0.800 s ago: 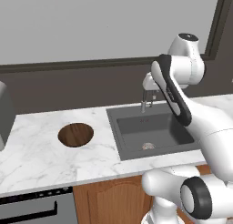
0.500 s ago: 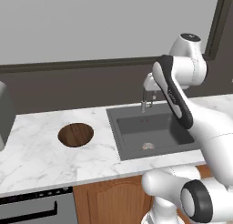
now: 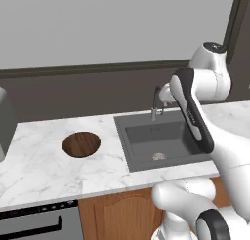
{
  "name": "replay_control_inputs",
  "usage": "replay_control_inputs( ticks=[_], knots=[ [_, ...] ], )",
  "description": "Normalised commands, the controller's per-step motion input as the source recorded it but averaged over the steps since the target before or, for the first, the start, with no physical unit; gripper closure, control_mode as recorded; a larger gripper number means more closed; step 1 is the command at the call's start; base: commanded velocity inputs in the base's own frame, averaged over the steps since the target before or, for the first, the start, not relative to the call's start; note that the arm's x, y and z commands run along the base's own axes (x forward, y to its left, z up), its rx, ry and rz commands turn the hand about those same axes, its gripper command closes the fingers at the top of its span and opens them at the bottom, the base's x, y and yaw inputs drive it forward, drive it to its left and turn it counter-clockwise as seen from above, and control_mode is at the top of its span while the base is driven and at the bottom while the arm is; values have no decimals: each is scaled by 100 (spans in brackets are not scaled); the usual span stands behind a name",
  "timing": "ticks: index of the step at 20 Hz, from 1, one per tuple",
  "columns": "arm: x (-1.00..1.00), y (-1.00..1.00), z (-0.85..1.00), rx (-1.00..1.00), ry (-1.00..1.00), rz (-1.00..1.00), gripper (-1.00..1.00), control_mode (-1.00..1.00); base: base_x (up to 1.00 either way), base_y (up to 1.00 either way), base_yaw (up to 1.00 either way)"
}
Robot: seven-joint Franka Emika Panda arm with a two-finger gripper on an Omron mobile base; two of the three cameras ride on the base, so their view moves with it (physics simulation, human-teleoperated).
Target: Rinse each bowl for a few seconds and place them down in the sink or on the counter.
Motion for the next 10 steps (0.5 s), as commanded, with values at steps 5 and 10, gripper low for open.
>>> replay_control_inputs(
  ticks=[5,10],
  knots=[
    [-6,-24,-15,0,-8,8,-100,-100,0,0,0],
    [0,-30,-7,0,-3,8,-100,-100,0,0,0]
  ],
)
